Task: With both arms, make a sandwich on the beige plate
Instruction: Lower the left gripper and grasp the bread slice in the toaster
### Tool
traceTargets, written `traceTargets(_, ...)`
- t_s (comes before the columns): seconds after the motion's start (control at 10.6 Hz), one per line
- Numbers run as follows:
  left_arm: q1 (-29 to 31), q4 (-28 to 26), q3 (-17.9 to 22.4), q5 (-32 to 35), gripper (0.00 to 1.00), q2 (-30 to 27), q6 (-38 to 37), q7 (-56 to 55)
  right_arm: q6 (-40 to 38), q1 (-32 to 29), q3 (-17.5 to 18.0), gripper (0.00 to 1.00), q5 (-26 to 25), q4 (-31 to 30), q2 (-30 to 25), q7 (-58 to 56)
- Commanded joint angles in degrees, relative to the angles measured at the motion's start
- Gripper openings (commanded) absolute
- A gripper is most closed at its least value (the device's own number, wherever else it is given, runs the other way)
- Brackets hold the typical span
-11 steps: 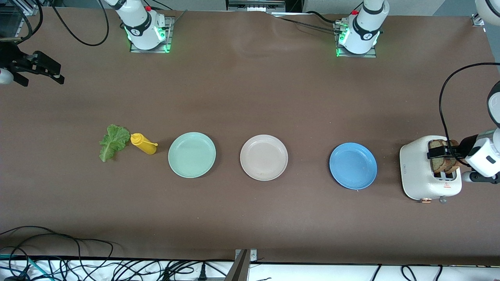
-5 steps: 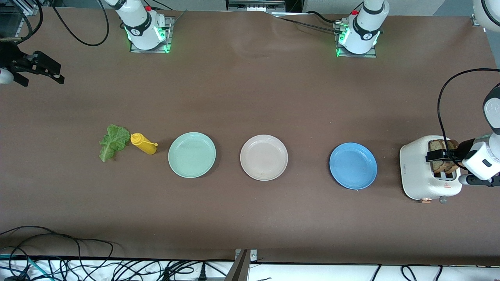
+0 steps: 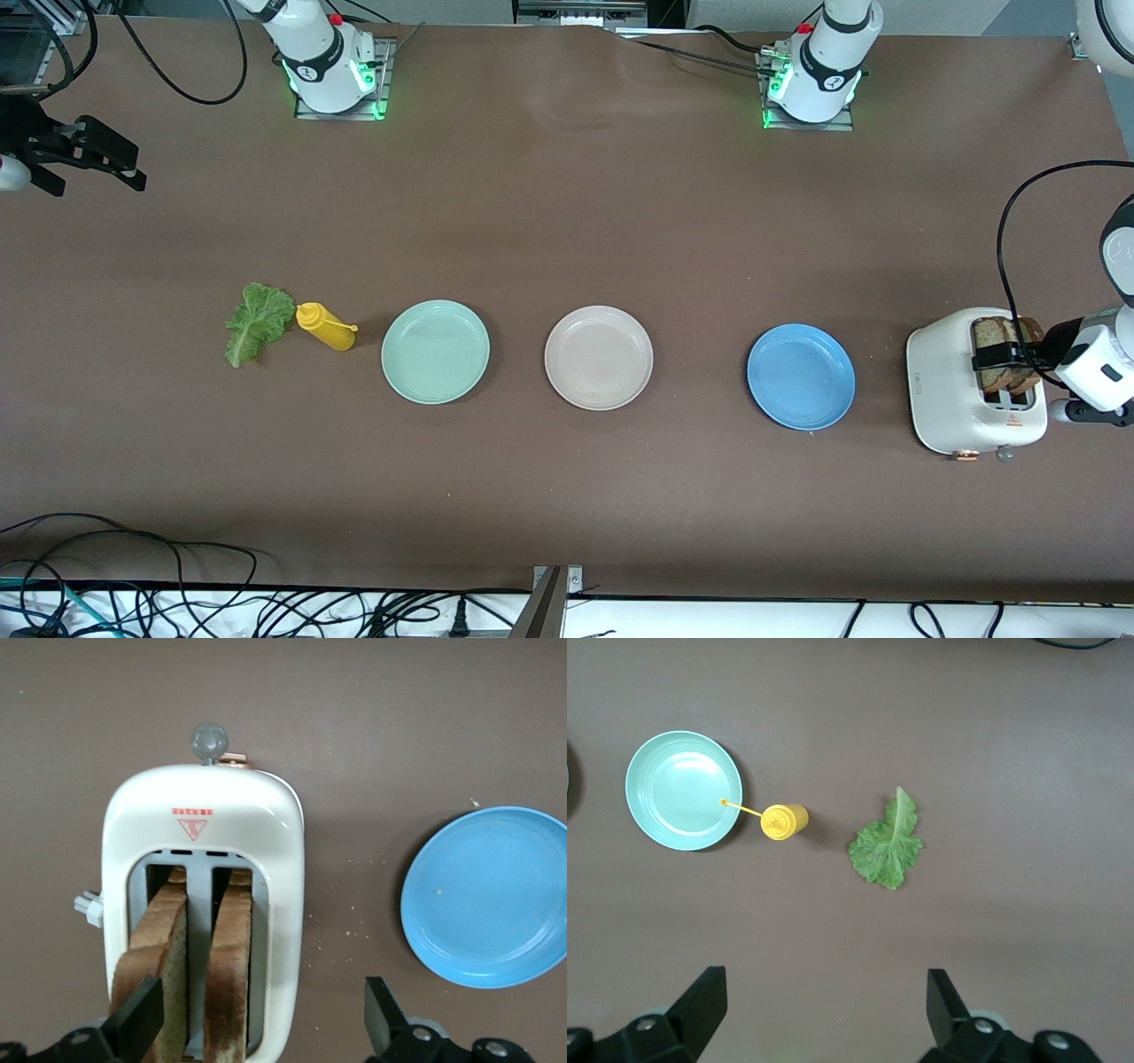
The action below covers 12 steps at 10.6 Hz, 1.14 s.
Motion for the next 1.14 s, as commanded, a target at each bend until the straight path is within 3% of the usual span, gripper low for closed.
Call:
traceTargets(0.0,0.5,1.1,-0.1,1.2,1.00,1.7,0.9,1.3,-1.1,0.1,0.0,1.00,0.1,1.0,-0.2,-0.2)
traceTargets(0.85,-0.4,1.2,-0.5,1.4,1.00,1.8,0.8,-0.5,-1.2,0.1,0.0,1.00,0.1,0.9,-0.2,-0.2)
traceTargets(1.04,-0.3,0.9,-0.5,1.2,0.86,2.3,0.7,-0.3,-1.2,0.1,0.0,1.00,0.1,1.0,-0.2,-0.2)
